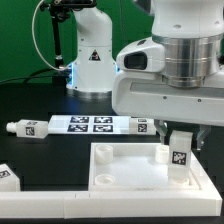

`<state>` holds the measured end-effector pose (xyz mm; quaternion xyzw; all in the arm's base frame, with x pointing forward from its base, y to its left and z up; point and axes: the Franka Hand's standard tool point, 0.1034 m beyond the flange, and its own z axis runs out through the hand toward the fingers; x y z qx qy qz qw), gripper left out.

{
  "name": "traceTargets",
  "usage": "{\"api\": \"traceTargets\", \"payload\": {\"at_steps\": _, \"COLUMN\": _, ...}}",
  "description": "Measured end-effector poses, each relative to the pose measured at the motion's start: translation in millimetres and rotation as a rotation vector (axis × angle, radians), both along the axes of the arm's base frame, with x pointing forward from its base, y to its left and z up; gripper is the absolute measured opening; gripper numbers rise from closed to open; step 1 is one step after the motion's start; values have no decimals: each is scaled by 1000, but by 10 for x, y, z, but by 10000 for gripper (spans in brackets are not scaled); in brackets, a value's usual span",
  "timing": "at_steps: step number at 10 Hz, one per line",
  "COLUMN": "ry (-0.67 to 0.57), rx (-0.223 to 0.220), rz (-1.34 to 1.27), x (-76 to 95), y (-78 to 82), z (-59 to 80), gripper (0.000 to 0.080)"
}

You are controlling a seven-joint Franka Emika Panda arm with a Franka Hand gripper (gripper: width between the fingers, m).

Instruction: Assemble one leg

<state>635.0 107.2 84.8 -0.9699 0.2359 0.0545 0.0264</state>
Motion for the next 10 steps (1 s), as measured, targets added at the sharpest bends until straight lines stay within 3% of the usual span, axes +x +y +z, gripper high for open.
{"api": "traceTargets", "payload": {"at_steps": 3, "ry": -22, "rx": -2, "rz": -426, "x": 33, "y": 33, "z": -9, "gripper": 285}}
{"api": "traceTargets", "payload": {"at_steps": 6, "ry": -25, "rx": 57, "rz": -823, "x": 42, "y": 30, "z": -18, "gripper": 285}}
{"api": "traceTargets", "payload": {"at_steps": 8, "ry": -15, "rx": 54, "rz": -900, "x": 47, "y": 34, "z": -20, "gripper": 285}}
{"api": "traceTargets", "payload": {"at_steps": 10, "ry": -17, "rx": 54, "rz": -880, "x": 44, "y": 32, "z": -27, "gripper": 563}}
